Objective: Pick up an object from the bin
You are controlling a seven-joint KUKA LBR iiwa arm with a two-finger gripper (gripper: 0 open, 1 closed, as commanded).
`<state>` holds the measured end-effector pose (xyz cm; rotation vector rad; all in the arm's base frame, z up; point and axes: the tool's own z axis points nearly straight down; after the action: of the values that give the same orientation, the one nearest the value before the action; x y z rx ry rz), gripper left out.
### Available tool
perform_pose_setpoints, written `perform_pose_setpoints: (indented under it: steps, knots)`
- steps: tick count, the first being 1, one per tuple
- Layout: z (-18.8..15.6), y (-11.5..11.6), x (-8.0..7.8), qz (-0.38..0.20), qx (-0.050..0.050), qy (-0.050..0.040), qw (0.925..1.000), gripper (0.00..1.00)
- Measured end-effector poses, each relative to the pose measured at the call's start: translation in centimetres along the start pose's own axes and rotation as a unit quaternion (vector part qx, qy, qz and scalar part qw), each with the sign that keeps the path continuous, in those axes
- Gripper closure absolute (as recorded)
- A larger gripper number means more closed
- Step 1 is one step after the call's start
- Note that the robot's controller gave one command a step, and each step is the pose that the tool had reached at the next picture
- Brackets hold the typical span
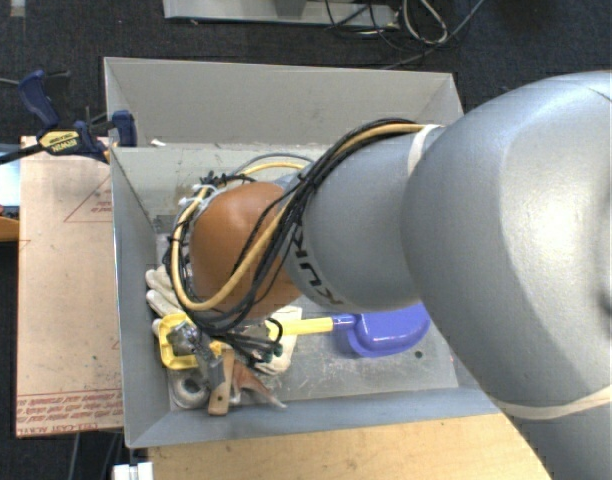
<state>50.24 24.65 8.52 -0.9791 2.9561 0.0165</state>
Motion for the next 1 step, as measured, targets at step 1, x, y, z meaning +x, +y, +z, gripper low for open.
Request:
perform_pose_setpoints:
  steps: [1]
  knots:
    - [0.0,0.0,0.0,0.0,0.0,0.0,1.0,1.0]
